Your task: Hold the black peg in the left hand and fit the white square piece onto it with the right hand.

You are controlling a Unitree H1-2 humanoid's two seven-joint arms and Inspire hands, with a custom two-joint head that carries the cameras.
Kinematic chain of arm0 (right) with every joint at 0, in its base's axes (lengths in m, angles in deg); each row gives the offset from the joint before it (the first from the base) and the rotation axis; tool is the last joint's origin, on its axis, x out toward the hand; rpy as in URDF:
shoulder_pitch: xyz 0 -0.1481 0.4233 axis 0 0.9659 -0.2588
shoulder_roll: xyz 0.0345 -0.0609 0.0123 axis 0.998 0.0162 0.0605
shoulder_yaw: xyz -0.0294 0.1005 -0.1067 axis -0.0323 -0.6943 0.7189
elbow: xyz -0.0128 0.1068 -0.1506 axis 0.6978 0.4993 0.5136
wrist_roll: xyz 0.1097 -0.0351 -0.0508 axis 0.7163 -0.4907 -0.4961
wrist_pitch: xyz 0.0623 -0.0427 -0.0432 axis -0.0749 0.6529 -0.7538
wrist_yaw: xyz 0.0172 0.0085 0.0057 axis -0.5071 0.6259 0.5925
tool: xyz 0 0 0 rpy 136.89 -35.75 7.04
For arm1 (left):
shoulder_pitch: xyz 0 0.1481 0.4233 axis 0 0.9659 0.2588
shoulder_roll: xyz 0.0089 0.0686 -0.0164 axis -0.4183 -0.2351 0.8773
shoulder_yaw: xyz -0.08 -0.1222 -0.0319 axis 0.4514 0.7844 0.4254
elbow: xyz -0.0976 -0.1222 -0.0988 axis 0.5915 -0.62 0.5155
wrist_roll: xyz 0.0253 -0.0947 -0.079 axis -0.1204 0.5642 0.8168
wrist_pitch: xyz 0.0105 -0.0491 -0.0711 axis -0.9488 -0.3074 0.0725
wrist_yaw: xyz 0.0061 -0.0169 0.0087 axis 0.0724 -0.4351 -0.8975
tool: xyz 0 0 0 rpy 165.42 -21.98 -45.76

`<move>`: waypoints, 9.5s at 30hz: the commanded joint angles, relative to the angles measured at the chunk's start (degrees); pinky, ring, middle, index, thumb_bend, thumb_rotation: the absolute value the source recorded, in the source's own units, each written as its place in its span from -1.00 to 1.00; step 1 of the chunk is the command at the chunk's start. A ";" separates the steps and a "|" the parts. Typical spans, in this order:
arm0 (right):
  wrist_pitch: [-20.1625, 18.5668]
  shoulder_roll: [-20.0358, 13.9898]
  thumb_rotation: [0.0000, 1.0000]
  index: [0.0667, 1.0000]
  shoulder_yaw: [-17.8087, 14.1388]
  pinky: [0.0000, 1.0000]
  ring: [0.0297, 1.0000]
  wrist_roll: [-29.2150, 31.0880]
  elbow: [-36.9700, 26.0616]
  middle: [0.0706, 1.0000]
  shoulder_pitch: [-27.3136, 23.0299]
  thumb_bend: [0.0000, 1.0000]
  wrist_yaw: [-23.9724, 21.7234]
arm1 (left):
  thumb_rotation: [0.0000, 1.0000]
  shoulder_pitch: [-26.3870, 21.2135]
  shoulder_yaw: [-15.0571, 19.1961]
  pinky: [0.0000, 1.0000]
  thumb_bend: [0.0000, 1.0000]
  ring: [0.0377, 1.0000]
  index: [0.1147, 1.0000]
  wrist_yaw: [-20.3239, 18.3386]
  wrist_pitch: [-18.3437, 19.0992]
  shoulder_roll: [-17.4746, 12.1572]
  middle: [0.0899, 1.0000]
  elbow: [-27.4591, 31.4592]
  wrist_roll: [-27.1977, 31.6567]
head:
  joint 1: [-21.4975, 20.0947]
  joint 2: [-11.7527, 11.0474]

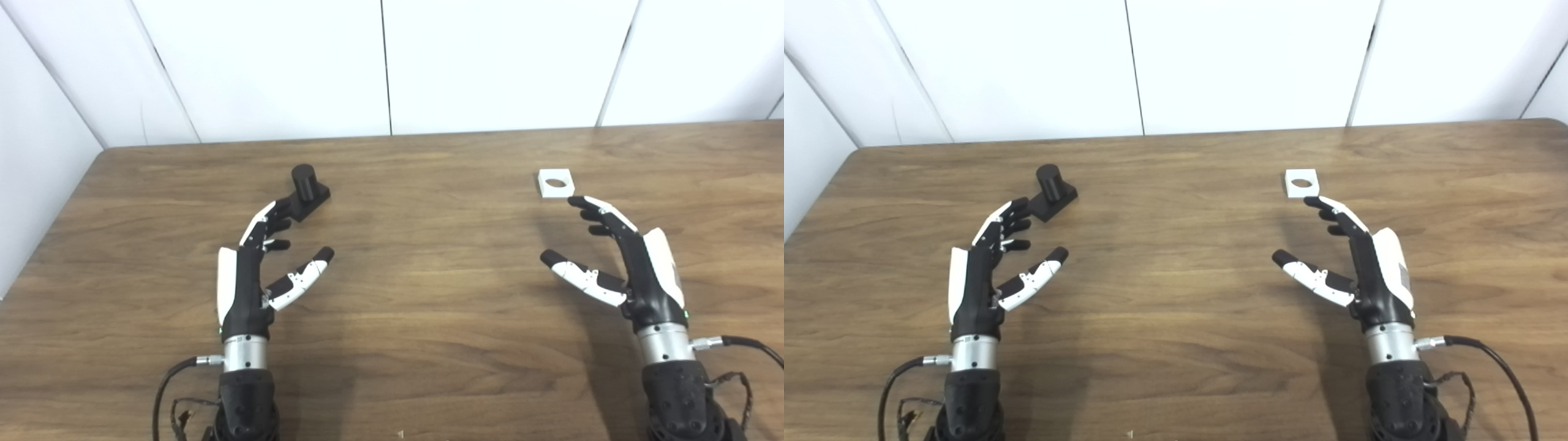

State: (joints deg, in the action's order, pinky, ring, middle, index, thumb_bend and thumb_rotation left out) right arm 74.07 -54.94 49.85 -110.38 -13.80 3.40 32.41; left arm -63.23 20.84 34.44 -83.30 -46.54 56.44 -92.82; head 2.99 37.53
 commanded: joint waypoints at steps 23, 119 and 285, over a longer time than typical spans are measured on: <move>4.70 -1.75 0.02 0.54 -1.86 0.52 0.62 2.33 0.60 0.64 -2.15 0.39 0.57 | -0.40 -4.12 -0.70 0.35 0.35 0.53 0.51 2.02 1.59 -0.21 0.56 0.22 -7.13 | 7.69 0.06; 8.35 -0.12 -0.05 0.45 -2.64 0.42 0.55 1.56 4.82 0.62 -3.27 0.30 3.63 | -0.13 -34.41 -13.05 1.00 0.64 1.00 0.18 8.64 14.67 -11.86 0.96 -45.68 -15.13 | 4.50 -0.04; 5.14 -23.66 0.16 0.84 18.87 0.91 1.00 -8.90 47.31 1.00 -53.11 1.00 -34.38 | -0.82 -15.62 -14.94 1.00 0.03 1.00 -0.15 -5.84 12.28 -0.49 0.90 -19.99 -9.16 | -9.70 -0.15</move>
State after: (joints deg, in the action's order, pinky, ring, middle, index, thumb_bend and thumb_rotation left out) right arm 78.65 -78.18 69.70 -120.49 33.93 -46.47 -2.61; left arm -78.93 5.63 28.95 -73.07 -46.63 37.48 -101.63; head -6.68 37.35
